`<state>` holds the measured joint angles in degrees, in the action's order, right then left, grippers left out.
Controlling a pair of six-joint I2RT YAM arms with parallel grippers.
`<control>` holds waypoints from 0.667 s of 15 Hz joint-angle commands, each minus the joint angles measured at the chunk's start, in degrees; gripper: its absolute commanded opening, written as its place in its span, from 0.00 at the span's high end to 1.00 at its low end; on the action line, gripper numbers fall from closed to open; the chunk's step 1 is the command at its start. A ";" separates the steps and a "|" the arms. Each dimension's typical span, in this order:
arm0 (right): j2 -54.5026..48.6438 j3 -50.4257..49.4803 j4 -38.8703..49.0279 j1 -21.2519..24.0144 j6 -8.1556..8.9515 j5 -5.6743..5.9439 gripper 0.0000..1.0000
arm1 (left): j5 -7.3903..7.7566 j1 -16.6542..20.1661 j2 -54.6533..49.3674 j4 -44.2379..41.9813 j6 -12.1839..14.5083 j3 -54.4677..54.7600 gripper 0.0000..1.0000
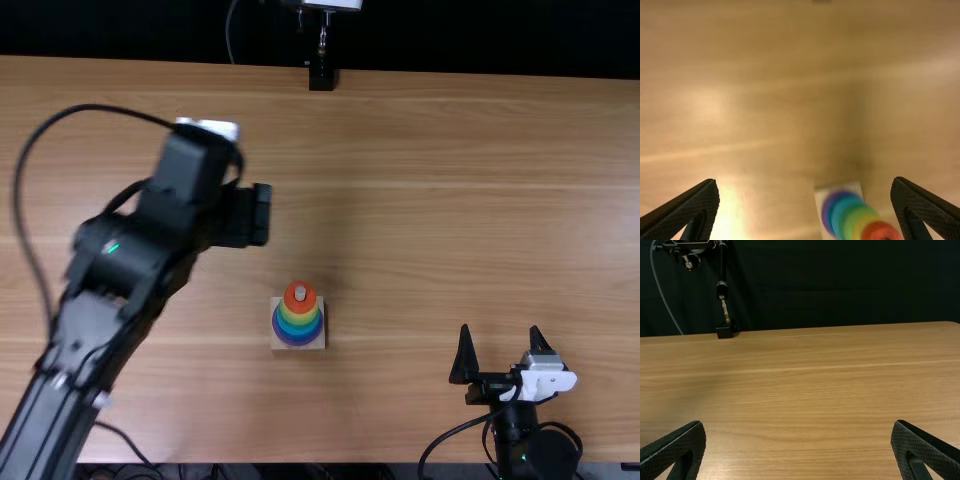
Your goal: Build the Hanoi tower: stack the rings onto the peg from bottom to top in this color order: purple, dark blue, light blue, dark green, light green, yellow, orange.
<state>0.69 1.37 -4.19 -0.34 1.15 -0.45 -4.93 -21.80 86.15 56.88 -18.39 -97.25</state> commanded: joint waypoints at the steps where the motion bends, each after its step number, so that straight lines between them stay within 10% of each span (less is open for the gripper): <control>1: -0.69 -0.58 -0.31 0.25 -0.20 -0.40 0.00 | -0.56 4.05 -7.75 -4.15 -0.06 7.60 0.00; 5: -0.69 -0.58 -0.31 0.25 -0.20 -0.40 0.00 | 0.18 13.72 -33.15 -20.71 -0.06 37.40 0.00; 10: -0.69 -0.58 -0.31 0.25 -0.20 -0.40 0.00 | -0.03 14.51 -60.13 -31.57 0.15 68.51 0.00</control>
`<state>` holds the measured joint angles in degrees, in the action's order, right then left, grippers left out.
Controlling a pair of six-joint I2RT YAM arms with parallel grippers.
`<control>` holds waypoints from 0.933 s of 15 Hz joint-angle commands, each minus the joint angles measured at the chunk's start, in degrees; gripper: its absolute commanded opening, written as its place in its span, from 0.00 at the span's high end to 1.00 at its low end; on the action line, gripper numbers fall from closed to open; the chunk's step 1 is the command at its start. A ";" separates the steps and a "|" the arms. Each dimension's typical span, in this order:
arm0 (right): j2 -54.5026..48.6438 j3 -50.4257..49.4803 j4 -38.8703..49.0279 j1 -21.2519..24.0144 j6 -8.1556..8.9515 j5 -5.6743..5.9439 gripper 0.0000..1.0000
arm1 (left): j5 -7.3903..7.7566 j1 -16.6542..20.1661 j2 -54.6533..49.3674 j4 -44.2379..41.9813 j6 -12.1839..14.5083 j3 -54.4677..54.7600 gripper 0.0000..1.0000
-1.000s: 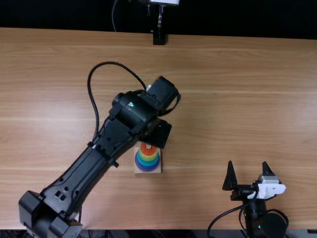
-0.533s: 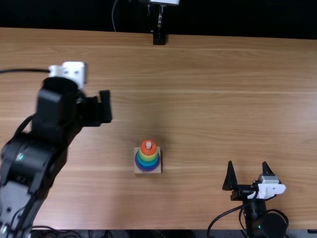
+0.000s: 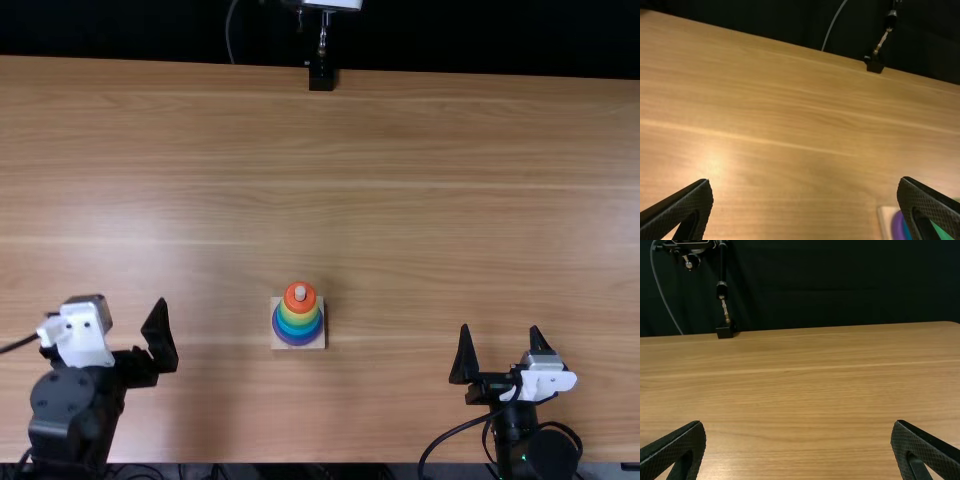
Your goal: Build the Hanoi tower: stack the rings onto the peg from bottom to top in this color order: purple, dark blue, light blue, dark green, light green, yellow, orange.
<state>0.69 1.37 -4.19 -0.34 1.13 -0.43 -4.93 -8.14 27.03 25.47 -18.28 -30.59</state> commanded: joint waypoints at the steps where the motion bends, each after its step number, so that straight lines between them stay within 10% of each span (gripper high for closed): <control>1: -0.69 -0.66 -0.31 0.25 -0.18 -0.42 0.00 | -0.03 0.85 -5.23 -0.90 0.14 6.68 0.00; 4: -0.69 -0.58 -0.31 0.25 -0.18 -0.42 0.00 | 0.29 2.08 -14.28 -10.08 0.25 18.46 0.00; 7: -0.69 -0.58 -0.31 0.25 -0.18 -0.42 0.00 | 6.30 5.24 -23.33 -12.50 7.42 24.79 0.00; 9: -0.69 -0.58 -0.31 0.25 -0.18 -0.42 0.00 | 6.62 5.33 -27.03 -12.71 12.27 26.72 0.00; 14: -0.69 -0.58 -0.31 0.25 -0.18 -0.42 0.00 | 7.14 4.98 -27.03 -14.08 12.90 30.33 0.00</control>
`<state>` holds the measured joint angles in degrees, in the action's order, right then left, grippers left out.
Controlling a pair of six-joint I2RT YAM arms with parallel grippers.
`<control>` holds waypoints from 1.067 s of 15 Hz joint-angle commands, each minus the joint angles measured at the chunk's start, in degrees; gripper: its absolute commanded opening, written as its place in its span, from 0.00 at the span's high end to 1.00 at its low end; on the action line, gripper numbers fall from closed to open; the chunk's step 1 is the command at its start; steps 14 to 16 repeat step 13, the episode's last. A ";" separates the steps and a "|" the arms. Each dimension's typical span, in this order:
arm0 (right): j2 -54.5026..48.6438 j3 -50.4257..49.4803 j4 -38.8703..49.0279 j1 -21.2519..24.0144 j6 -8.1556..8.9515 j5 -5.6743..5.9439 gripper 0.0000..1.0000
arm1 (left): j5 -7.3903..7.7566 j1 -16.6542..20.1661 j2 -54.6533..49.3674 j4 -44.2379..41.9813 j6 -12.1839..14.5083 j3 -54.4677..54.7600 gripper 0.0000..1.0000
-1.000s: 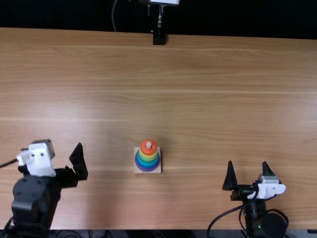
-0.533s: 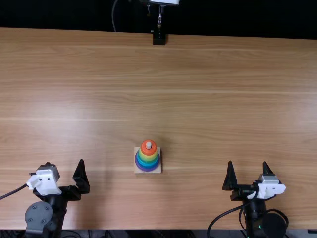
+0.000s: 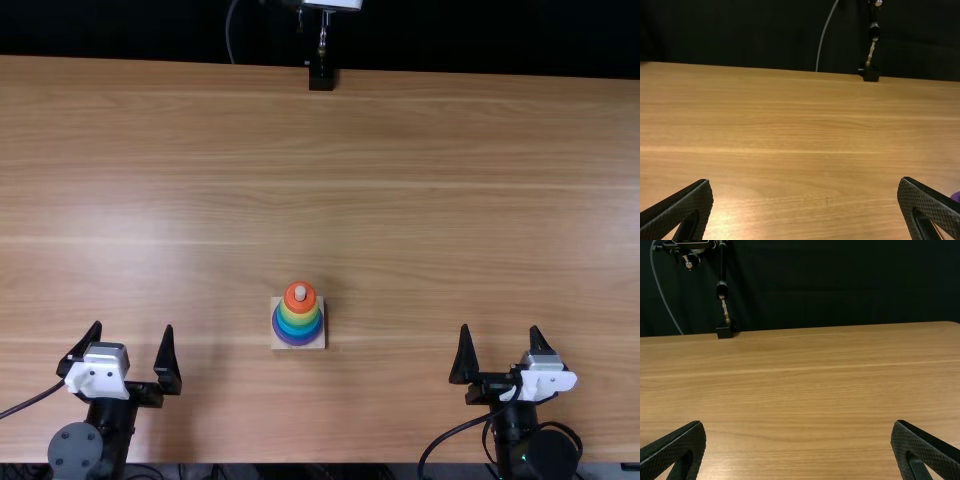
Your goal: Build the Hanoi tower: stack the rings onto the peg from bottom to top in this color order: purple, dark blue, light blue, dark green, light green, yellow, orange.
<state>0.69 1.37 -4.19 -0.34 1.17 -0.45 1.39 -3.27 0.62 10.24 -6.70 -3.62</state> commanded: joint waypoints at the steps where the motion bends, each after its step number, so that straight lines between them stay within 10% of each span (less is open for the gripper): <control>1: -0.69 -0.58 -0.31 0.25 -0.22 -0.40 0.00 | 0.93 0.10 -0.62 0.20 1.32 3.62 0.00; 16: -0.69 -0.58 -0.31 0.25 -0.22 -0.40 0.00 | 0.30 0.10 -0.62 -1.91 1.43 3.62 0.00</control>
